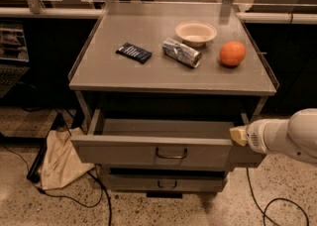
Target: Open top drawer
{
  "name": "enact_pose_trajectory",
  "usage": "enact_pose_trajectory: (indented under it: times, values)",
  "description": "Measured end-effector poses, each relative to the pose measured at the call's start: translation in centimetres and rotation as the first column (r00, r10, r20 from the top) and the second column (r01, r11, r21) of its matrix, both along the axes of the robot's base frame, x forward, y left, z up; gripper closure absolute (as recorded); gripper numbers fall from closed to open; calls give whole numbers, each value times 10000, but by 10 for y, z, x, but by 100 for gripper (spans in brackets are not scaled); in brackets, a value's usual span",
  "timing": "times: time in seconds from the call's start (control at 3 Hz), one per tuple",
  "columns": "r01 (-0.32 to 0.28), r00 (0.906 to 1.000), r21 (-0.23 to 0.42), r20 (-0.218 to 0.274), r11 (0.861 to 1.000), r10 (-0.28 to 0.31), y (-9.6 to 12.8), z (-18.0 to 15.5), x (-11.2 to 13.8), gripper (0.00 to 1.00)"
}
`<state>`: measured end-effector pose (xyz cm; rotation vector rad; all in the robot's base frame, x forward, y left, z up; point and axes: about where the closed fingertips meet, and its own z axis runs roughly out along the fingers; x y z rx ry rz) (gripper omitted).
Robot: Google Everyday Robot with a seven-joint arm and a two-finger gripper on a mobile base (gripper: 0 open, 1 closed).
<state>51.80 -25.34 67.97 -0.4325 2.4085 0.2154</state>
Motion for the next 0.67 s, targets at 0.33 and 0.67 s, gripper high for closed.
enact_pose_trajectory:
  times: [0.33, 0.67]
  values:
    - [1, 10000, 1, -1, 10000, -1, 0, 2, 1, 100]
    - [204, 9990, 356, -414, 9992, -189, -11, 7, -32, 100]
